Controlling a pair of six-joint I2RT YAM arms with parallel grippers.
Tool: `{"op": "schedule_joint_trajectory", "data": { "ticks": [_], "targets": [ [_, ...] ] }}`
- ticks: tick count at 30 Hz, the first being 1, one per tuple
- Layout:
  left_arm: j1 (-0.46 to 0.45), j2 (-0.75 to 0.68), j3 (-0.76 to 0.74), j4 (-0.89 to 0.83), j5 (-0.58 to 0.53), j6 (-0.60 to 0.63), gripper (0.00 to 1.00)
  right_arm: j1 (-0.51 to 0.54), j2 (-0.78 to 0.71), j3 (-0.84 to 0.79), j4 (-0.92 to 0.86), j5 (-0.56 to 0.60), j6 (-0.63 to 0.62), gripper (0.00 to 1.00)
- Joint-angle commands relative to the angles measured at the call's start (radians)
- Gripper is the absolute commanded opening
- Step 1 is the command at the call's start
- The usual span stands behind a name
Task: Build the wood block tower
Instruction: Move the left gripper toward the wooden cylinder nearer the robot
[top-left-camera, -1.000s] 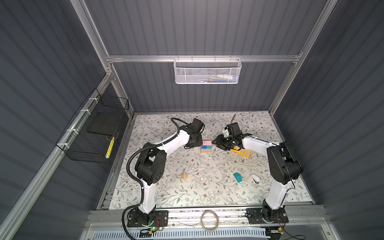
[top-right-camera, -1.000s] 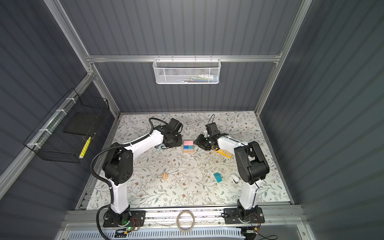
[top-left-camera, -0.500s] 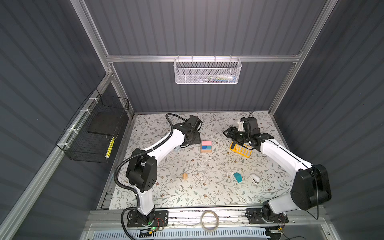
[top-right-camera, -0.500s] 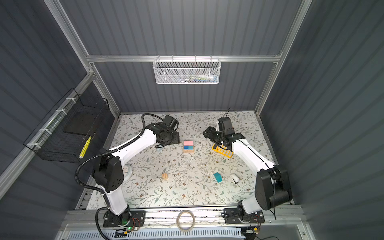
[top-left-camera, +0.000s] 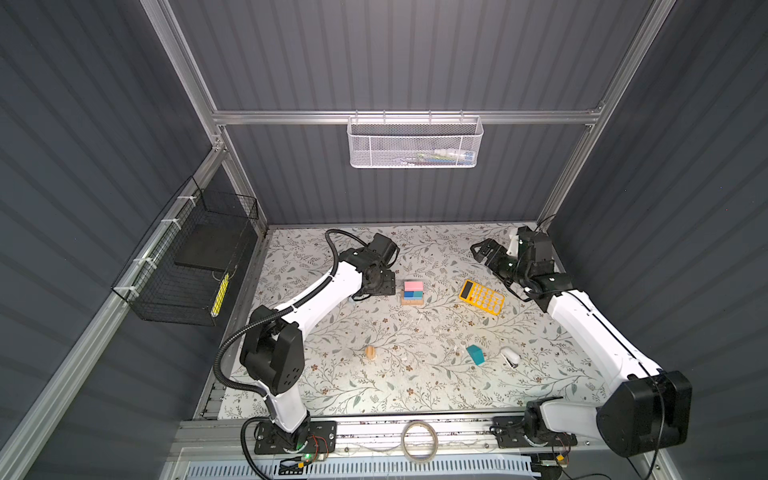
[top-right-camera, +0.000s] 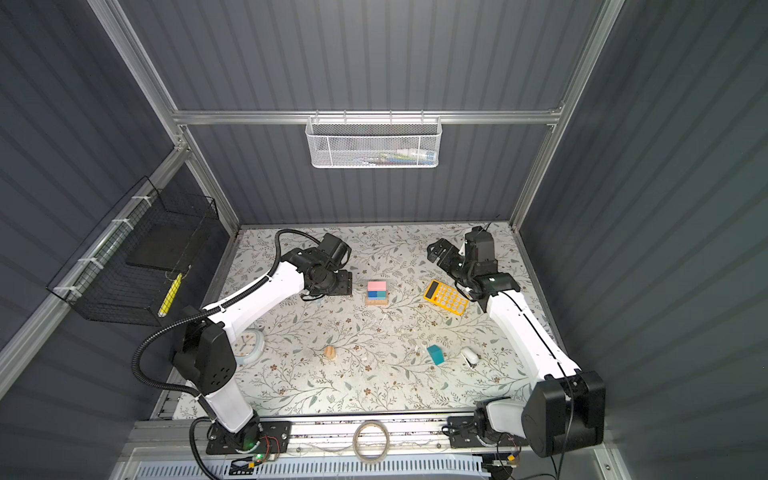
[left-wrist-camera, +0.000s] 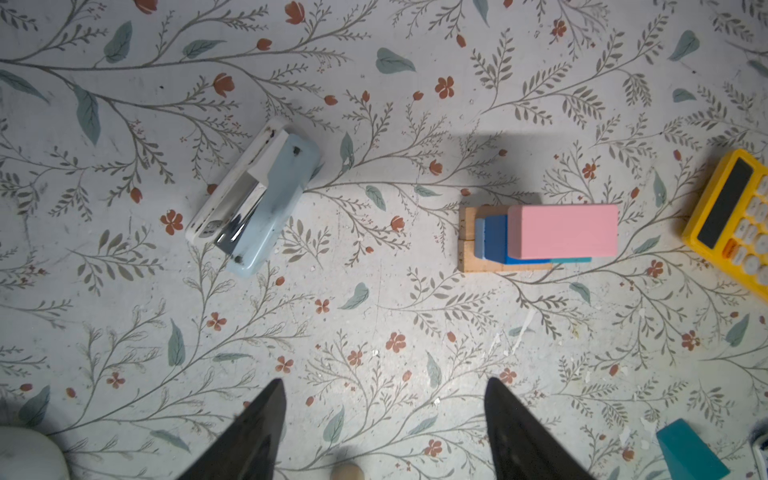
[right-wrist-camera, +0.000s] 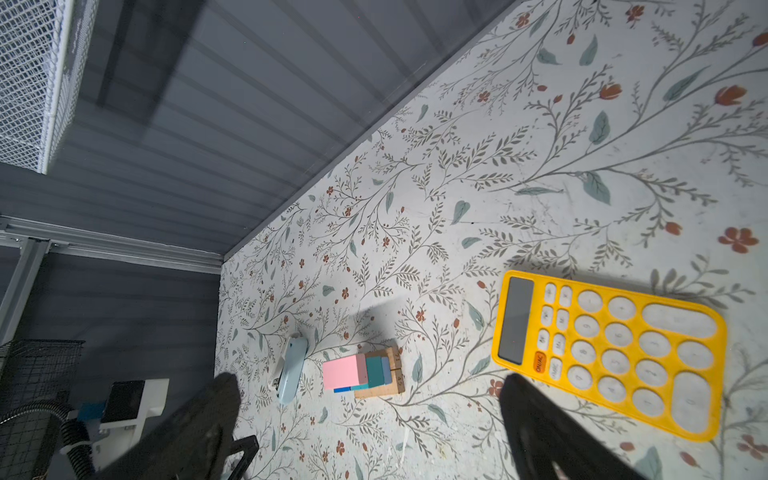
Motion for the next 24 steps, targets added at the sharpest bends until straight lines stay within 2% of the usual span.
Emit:
{"op": "schedule_joint_trajectory", "data": {
  "ticks": [1,13,24],
  "targets": [
    [0.003,-0.041,-0.046,-0.079,-0.012,0.032,0.77,-0.007,-0.019,-0.048,0.025,-0.01,0.024,0.99],
    [-0.082,-0.119,-0.218,-0.154,-0.01,0.0,0.82,-0.016,-0.095,-0.136,0.054,-0.026,0.03,0.99],
    [-0.156,-0.145,-0.388,-0.113,0.017,-0.134,0.81,-0.03,-0.111,-0.158,0.063,-0.027,0.034,0.99]
  ]
}}
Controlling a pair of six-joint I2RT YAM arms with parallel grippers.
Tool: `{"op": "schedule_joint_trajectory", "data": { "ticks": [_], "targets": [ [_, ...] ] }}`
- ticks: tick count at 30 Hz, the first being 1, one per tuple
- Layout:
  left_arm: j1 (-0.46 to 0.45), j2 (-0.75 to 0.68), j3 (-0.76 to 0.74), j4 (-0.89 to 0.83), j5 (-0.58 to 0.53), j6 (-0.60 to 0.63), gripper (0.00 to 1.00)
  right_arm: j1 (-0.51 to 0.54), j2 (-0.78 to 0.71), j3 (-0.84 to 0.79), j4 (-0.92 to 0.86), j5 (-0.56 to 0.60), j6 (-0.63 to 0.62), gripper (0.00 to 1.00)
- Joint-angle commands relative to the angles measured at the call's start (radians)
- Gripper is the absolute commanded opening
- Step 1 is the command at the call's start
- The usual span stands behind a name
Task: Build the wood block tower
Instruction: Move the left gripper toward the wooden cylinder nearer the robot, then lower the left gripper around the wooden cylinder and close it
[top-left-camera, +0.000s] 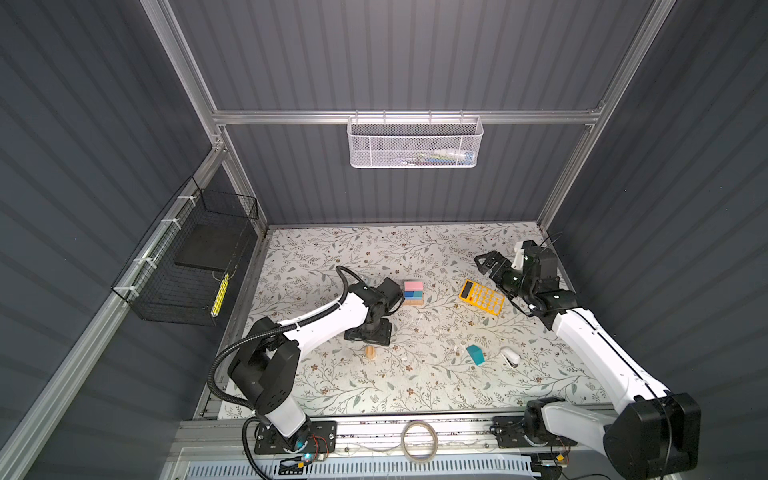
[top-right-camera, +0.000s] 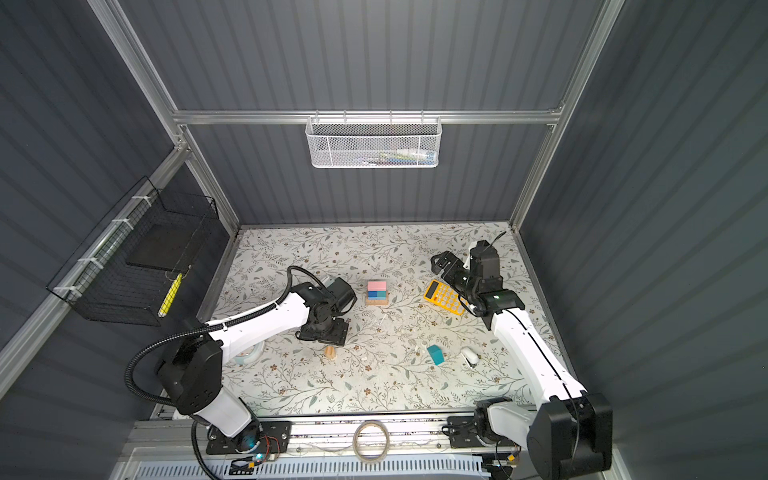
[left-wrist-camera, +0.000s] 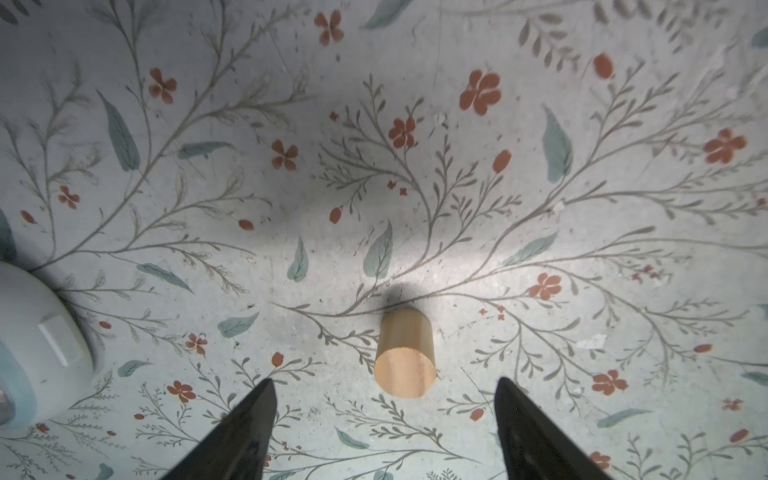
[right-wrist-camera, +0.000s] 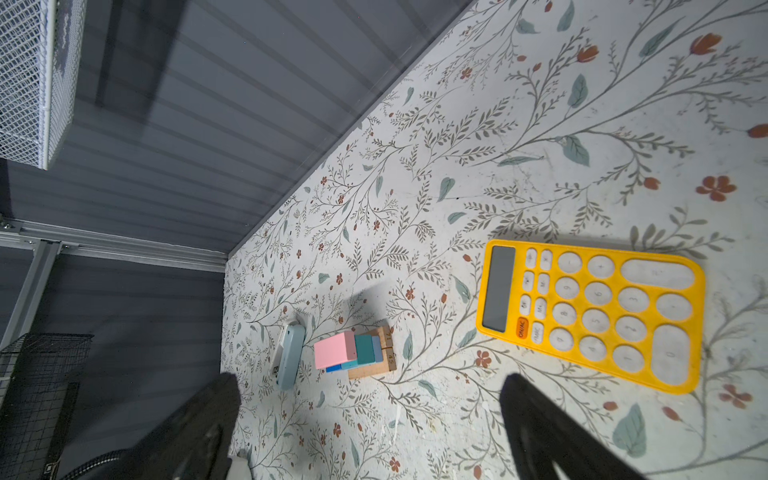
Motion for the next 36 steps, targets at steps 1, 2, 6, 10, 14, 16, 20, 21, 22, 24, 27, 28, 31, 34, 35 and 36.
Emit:
{"op": "schedule_joint_trajectory", "data": {
  "ticks": [1,2,6,10,14,16,20,21,22,24,27,28,31,34,35,36],
  "targets": [
    [-0.003,-0.052,-0.053,0.006,0.011,-0.079,0.8,-0.006,-0.009,-0.017,0.015,-0.005,0.001,0.99],
    [-0.003,-0.063,-0.071,0.021,0.016,-0.093,0.79,-0.007,-0.007,-0.018,0.016,-0.006,0.001,0.99],
    [-0.005,-0.098,-0.137,0.081,0.027,-0.142,0.73,-0.008,0.002,-0.018,0.02,-0.013,0.003,0.99],
    [-0.005,-0.114,-0.171,0.118,0.012,-0.177,0.68,-0.009,0.008,-0.018,0.023,-0.017,0.005,0.99],
    [-0.005,-0.115,-0.178,0.152,0.018,-0.187,0.67,-0.009,0.009,-0.018,0.024,-0.017,0.008,0.99],
    [-0.004,-0.112,-0.175,0.161,0.02,-0.187,0.67,-0.009,0.01,-0.019,0.024,-0.018,0.008,0.99],
    [-0.006,-0.107,-0.176,0.172,0.029,-0.185,0.68,-0.009,0.012,-0.02,0.025,-0.019,0.009,0.99],
    [-0.006,-0.104,-0.178,0.175,0.033,-0.185,0.68,-0.009,0.015,-0.02,0.027,-0.019,0.009,0.99],
    [-0.008,-0.104,-0.181,0.179,0.037,-0.185,0.68,-0.009,0.015,-0.02,0.027,-0.02,0.009,0.99],
    [-0.012,-0.102,-0.184,0.188,0.047,-0.188,0.67,-0.009,0.018,-0.02,0.031,-0.023,0.011,0.99],
    [-0.021,-0.099,-0.186,0.19,0.053,-0.192,0.65,-0.009,0.025,-0.019,0.033,-0.029,0.011,0.99],
    [-0.024,-0.096,-0.187,0.19,0.052,-0.193,0.65,-0.01,0.026,-0.017,0.034,-0.029,0.012,0.99],
    [-0.03,-0.085,-0.184,0.185,0.049,-0.193,0.62,-0.009,0.031,-0.017,0.037,-0.032,0.012,0.99],
    [-0.035,-0.071,-0.182,0.179,0.04,-0.193,0.6,-0.009,0.036,-0.017,0.04,-0.037,0.012,0.99],
    [-0.035,-0.065,-0.18,0.175,0.036,-0.194,0.59,-0.009,0.035,-0.017,0.042,-0.04,0.012,0.99],
    [-0.037,-0.061,-0.177,0.172,0.032,-0.195,0.59,-0.009,0.037,-0.016,0.042,-0.041,0.01,0.99]
  ]
}}
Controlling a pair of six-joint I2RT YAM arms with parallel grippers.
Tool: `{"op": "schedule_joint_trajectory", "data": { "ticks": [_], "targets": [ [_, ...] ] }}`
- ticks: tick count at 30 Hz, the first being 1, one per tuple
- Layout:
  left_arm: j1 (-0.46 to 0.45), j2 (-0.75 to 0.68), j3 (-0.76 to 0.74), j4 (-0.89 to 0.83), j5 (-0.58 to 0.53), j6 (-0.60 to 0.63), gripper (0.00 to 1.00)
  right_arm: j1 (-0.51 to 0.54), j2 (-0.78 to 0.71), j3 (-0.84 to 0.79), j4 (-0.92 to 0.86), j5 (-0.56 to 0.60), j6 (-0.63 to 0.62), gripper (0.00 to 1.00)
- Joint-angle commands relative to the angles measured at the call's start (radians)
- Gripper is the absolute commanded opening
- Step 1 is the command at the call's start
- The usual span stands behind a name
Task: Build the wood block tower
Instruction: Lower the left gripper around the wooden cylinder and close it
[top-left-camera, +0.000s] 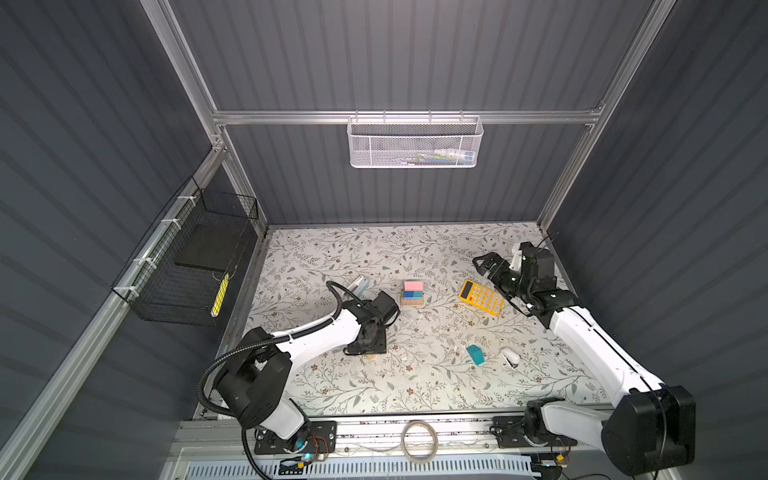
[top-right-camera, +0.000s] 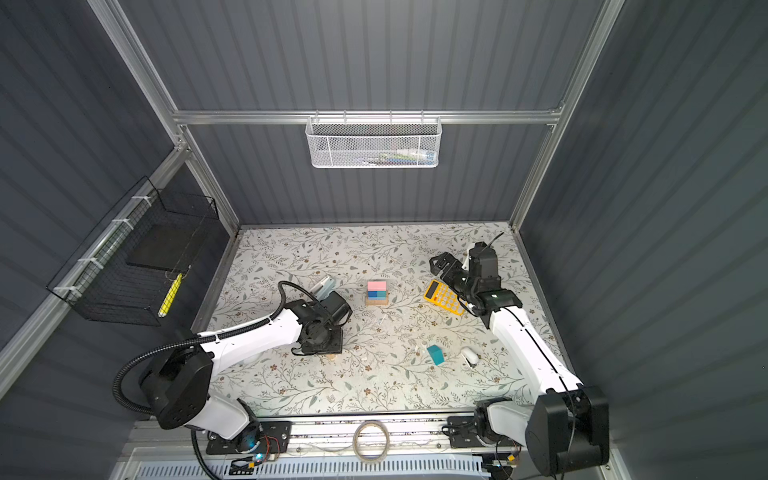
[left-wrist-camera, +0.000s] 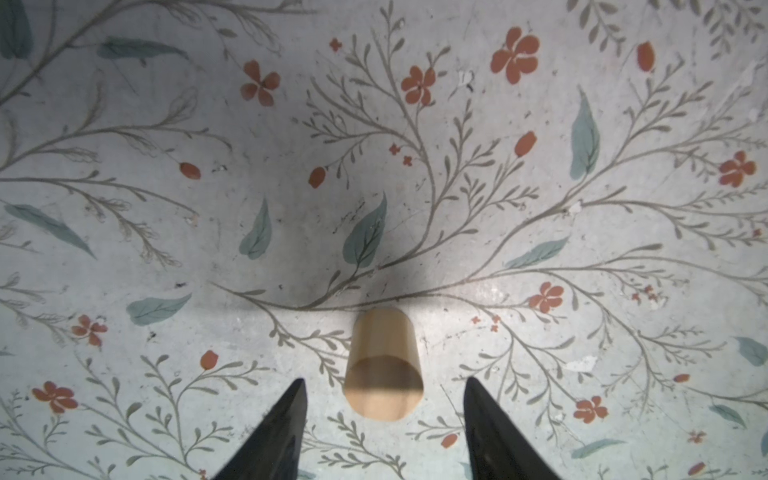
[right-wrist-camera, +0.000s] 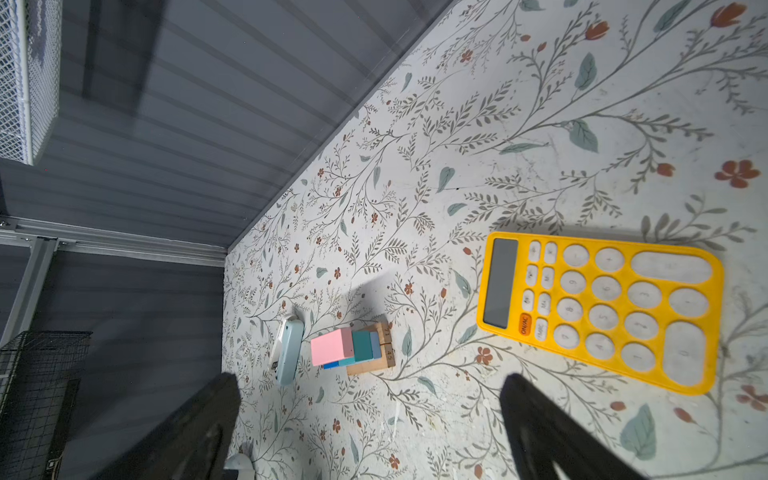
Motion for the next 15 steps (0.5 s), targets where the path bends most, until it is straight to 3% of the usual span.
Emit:
{"op": "schedule_joint_trajectory", "data": {
  "ticks": [1,15],
  "targets": [
    [-0.01,0.025,0.002,-0.026,-0.01,-0.015,0.58,-0.004,0.008,-0.006,0.021,-0.013,0.003,0.99],
    [-0.024,0.069,0.028,-0.029,-0.018,-0.014,0.39,-0.004,0.022,-0.004,0.03,-0.02,0.0,0.99]
  ]
}}
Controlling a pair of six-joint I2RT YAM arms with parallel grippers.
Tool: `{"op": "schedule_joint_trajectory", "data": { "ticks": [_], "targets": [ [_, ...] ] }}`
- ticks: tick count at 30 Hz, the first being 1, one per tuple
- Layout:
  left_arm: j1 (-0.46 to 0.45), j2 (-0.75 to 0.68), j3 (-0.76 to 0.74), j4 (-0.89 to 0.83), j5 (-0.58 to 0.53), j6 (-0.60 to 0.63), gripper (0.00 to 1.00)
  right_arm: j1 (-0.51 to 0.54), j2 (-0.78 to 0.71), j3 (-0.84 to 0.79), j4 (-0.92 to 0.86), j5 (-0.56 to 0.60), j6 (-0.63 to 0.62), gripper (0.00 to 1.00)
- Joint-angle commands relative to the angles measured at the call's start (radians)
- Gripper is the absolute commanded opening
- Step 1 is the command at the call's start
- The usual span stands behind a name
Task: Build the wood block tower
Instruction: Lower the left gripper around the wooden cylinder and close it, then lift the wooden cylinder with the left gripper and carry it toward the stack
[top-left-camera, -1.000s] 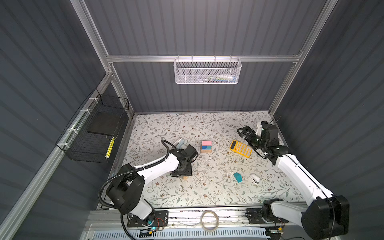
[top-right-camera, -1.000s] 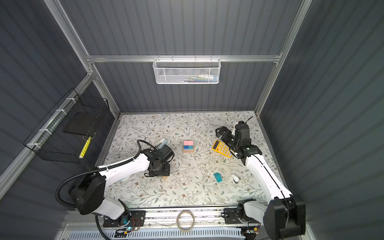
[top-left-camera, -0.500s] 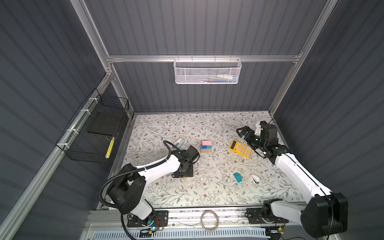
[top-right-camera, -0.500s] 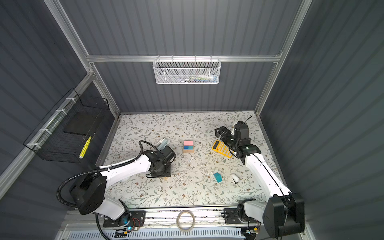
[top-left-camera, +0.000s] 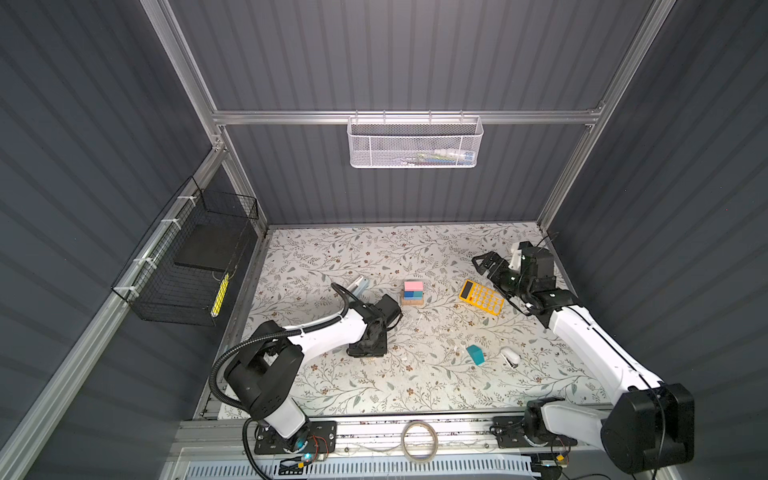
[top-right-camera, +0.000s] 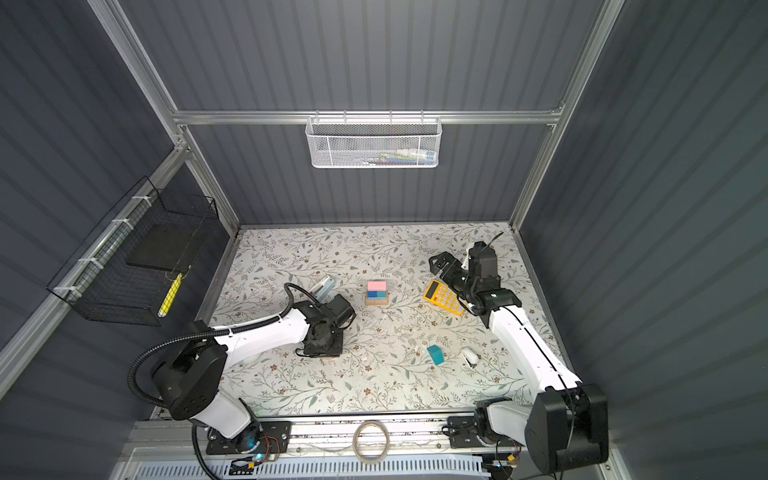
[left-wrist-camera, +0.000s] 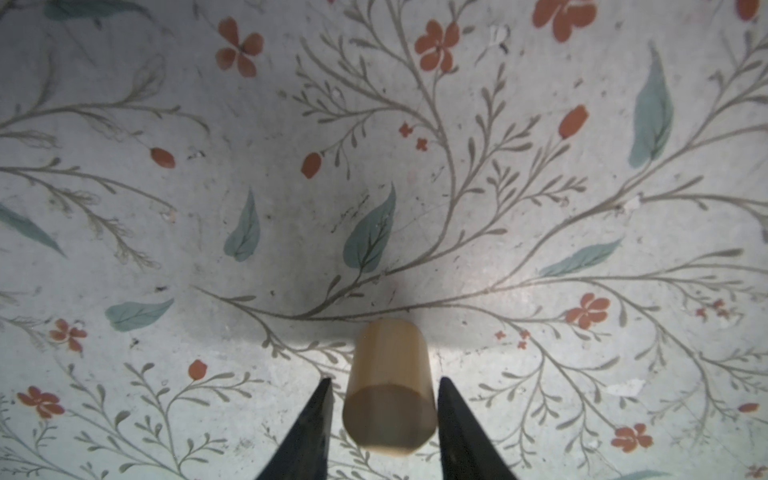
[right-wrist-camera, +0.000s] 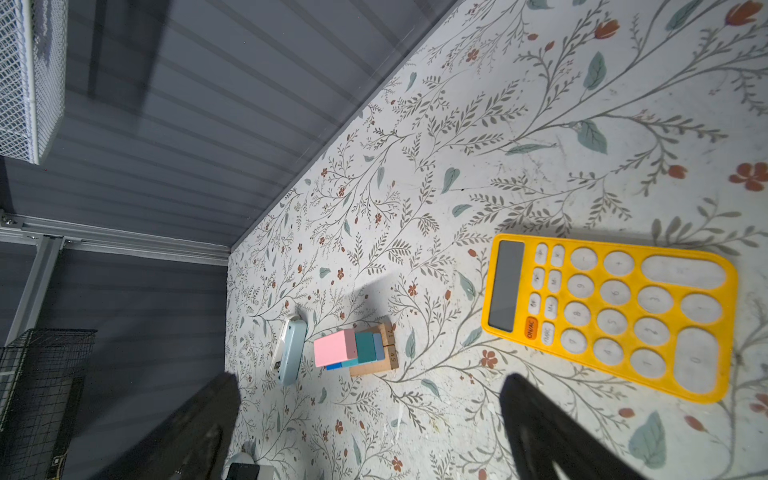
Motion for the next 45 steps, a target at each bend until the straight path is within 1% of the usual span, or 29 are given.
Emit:
{"op": "schedule_joint_trajectory", "data": {
  "ticks": [1,12,19,26,30,33,36,42,43,45],
  "targets": [
    [-0.007,0.011,0.026,-0.029,-0.015,-0.011,0.39,-0.004,0.009,-0.004,0.011,-0.012,0.001,0.99],
    [-0.012,0.028,0.026,-0.019,-0.019,-0.017,0.34,-0.004,0.015,-0.004,0.015,-0.017,0.001,0.99],
    [-0.012,0.027,0.024,-0.016,-0.024,-0.017,0.28,-0.004,0.015,-0.005,0.013,-0.016,0.001,0.99],
    [-0.012,-0.005,0.038,-0.031,-0.04,-0.01,0.2,-0.004,0.017,-0.004,0.014,-0.017,-0.001,0.99],
    [-0.012,-0.025,0.073,-0.068,-0.062,0.006,0.19,-0.005,0.021,-0.004,0.014,-0.02,-0.002,0.99],
    [-0.013,-0.031,0.122,-0.1,-0.088,0.03,0.19,-0.005,0.023,-0.002,0.013,-0.022,-0.002,0.99],
    [-0.012,-0.009,0.211,-0.143,-0.113,0.07,0.19,-0.004,0.023,-0.002,0.013,-0.026,-0.001,0.99],
    [-0.012,0.066,0.424,-0.2,-0.127,0.18,0.2,-0.006,0.017,-0.003,0.008,-0.023,-0.01,0.99],
    [-0.012,0.084,0.496,-0.212,-0.13,0.2,0.21,-0.006,0.018,-0.002,0.008,-0.023,-0.013,0.99],
    [-0.009,0.119,0.579,-0.228,-0.136,0.234,0.21,-0.006,0.016,-0.002,0.006,-0.024,-0.015,0.99]
  ]
}}
